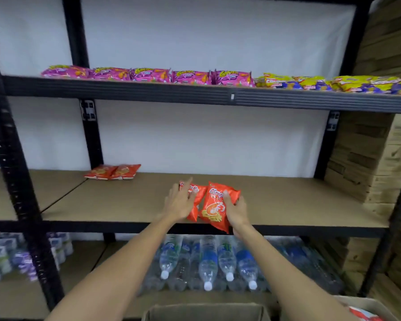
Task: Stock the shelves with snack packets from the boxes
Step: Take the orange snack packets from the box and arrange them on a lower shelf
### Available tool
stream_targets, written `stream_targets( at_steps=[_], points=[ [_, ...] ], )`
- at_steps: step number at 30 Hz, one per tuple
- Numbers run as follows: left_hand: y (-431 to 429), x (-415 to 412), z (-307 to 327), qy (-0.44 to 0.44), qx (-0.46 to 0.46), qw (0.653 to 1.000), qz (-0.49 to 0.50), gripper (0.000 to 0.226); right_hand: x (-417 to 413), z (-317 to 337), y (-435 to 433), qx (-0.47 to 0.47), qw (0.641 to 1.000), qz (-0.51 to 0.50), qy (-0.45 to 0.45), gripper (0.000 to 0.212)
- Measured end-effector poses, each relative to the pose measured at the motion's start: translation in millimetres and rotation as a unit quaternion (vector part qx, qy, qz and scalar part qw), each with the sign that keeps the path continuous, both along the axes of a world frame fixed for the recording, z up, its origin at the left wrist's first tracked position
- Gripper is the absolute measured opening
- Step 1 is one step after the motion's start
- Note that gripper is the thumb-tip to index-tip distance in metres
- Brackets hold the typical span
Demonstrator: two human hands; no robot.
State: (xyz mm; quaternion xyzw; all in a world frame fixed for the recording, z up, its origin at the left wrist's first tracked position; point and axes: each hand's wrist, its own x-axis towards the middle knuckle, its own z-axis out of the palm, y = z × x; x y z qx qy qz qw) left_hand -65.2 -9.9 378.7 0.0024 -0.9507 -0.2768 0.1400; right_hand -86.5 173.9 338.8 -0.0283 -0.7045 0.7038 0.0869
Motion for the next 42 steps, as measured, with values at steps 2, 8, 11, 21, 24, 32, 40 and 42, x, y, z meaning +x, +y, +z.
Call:
stream_targets(
  at_steps=[2, 8, 11, 21, 24, 32, 40, 42],
  points=[
    [-19, -4, -3, -0.005, -0.005, 1.000, 0.017, 0.055, -7, 2, -23, 0.006, 1.000, 0.015, -0.005, 0.043],
    [-47, -24, -22, -0.013, -0.035, 0.998, 0.057, 0.057, -37, -5, -64, 0.082, 0.996, -0.023, -0.031, 0.052],
    [-53, -36, -33, -0.041, -0.039, 0.995, 0.080, 0.056, -42, 3, -77, 0.137, 0.988, -0.058, -0.040, 0.044],
    [-47, -53, -41, -0.077, -0.089, 0.986, 0.114, 0.060, -62, -1, -90, 0.330, 0.939, -0.079, -0.064, 0.066],
    [-49, -51, -38, -0.045, -0.058, 0.990, 0.117, 0.063, -57, 8, -86, 0.333, 0.937, -0.081, -0.062, 0.074],
    [-65, -30, -31, 0.115, -0.119, 0.984, 0.060, 0.046, -25, 2, -74, 0.497, 0.857, 0.053, 0.126, 0.056],
    [-66, -30, -36, -0.005, -0.203, 0.979, 0.022, 0.047, -42, -7, -82, 0.546, 0.826, 0.125, 0.065, 0.056],
    [-68, -34, -37, -0.012, -0.196, 0.980, 0.033, 0.047, -50, -5, -85, 0.551, 0.822, 0.133, 0.054, 0.054]
  ],
)
